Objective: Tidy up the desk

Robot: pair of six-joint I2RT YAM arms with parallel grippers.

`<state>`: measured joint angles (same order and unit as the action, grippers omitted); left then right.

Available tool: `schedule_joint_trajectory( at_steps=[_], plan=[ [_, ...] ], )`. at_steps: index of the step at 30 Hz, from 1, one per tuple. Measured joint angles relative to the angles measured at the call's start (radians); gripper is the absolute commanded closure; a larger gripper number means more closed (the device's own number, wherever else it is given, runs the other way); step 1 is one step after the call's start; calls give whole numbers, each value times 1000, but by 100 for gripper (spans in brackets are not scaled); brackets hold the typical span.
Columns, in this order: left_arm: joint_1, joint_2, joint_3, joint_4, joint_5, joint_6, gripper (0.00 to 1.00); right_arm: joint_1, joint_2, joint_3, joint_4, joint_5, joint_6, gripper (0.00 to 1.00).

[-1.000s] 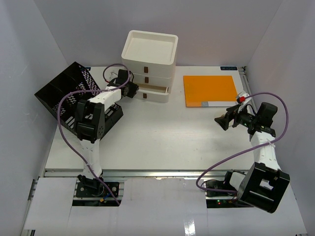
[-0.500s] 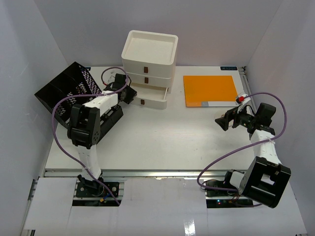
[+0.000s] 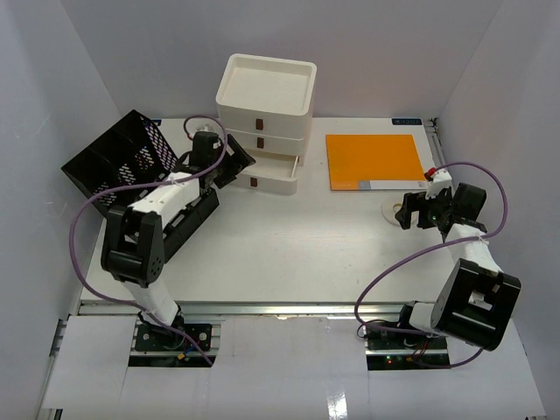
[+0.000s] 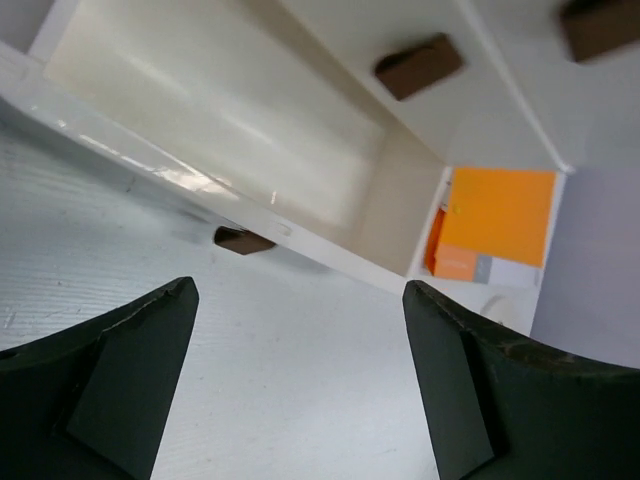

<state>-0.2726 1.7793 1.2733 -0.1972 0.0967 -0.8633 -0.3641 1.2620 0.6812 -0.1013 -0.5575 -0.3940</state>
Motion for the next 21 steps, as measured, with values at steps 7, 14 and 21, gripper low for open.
schedule_joint_trajectory(
  at_steps=[7, 14, 21],
  plan=[
    [0, -296, -223, 222, 152, 173, 2, 26, 149, 66, -2, 205, 60, 4],
    [-1, -562, -540, 520, 343, 263, 2, 43, 314, 208, -26, 297, 75, 4],
    [-4, -602, -672, 694, 523, 268, 2, 63, 428, 316, -24, 346, 82, 12]
  ],
)
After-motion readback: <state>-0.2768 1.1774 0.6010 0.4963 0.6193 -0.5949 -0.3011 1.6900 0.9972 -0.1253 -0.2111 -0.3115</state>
